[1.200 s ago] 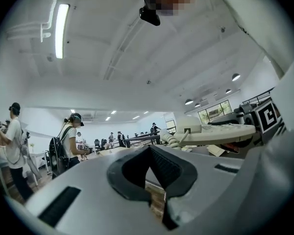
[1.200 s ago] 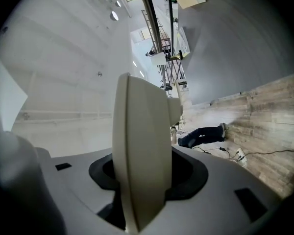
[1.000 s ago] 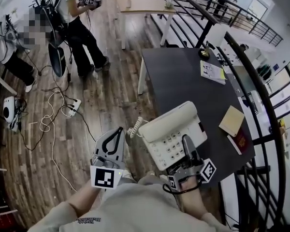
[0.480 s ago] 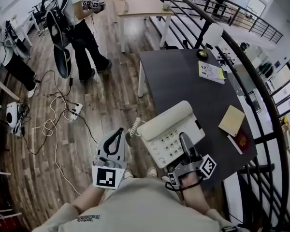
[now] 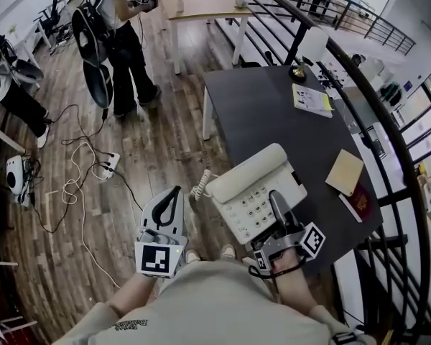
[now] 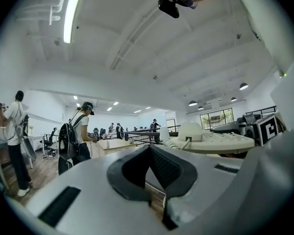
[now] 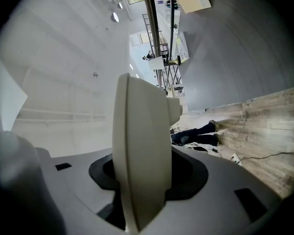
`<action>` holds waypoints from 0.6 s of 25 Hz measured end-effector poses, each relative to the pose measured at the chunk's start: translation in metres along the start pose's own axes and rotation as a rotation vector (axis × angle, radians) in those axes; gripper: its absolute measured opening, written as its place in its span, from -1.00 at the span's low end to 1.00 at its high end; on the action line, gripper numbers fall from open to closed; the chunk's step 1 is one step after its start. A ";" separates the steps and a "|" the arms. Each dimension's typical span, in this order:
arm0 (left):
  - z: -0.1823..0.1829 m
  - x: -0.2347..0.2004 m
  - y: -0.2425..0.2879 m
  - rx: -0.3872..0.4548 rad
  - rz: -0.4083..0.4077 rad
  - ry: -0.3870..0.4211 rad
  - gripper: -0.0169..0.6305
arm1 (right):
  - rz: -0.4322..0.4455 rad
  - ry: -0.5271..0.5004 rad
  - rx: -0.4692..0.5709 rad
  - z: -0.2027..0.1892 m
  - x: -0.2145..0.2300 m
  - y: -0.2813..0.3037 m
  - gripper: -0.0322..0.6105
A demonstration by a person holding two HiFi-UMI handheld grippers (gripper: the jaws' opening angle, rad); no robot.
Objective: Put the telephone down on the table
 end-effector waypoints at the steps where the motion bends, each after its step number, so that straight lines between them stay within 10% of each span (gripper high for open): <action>1: 0.000 -0.004 0.000 -0.004 0.002 -0.006 -0.93 | -0.006 -0.005 0.005 0.000 0.001 0.004 -0.28; 15: -0.012 -0.035 0.043 -0.067 -0.032 -0.036 -0.93 | -0.075 -0.076 0.098 0.033 0.027 0.066 -0.28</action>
Point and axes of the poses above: the fingertips, and each gripper's own axes: y forward along the fingers, x to its right, z out of its top, the point moved 7 cm from there along -y, backward along the fingers, and after that the axes turned 12 degrees about z, right-handed, at the moved point
